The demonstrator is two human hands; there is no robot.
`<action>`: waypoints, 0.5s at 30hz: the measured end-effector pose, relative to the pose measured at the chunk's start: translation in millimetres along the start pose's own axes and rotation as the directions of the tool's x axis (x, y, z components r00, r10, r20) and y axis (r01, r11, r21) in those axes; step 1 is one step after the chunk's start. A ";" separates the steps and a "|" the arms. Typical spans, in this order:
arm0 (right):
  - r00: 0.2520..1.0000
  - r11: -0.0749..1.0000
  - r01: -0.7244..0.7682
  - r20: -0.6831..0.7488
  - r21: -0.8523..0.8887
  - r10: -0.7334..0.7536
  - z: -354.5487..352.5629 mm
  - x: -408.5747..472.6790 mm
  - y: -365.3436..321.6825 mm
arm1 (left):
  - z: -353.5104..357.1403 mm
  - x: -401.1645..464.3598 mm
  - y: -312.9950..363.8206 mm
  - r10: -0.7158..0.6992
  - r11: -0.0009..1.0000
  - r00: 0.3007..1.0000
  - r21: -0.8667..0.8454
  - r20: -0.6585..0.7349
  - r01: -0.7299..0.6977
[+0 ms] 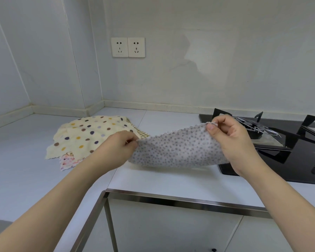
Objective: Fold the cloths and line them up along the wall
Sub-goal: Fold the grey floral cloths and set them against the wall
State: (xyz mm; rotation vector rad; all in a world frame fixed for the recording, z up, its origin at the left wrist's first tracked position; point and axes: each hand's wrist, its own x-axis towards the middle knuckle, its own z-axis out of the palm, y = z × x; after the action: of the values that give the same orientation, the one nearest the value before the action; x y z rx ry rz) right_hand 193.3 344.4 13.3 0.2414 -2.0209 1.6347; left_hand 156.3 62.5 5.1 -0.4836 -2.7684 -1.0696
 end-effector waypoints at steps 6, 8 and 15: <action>0.984 0.926 0.154 -0.036 -0.346 -0.177 -10.7 5.8 -7.4 | -14.2 0.9 19.0 -0.141 0.818 0.989 -0.557 0.039 0.139; 0.973 0.862 0.192 -0.023 -0.469 -0.229 -12.7 9.0 -6.5 | -17.3 3.4 20.6 -0.180 0.771 0.981 -0.611 0.066 0.182; 0.964 0.512 0.235 0.264 -0.826 -0.015 19.9 30.8 52.3 | 25.9 28.8 -9.4 -0.234 0.970 0.967 0.043 -0.100 0.239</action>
State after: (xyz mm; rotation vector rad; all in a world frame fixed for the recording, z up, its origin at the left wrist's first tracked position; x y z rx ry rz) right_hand 138.0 344.5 -18.7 0.1943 -2.6480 0.3492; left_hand 125.8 80.5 -13.2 -0.0937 -2.8137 -1.0291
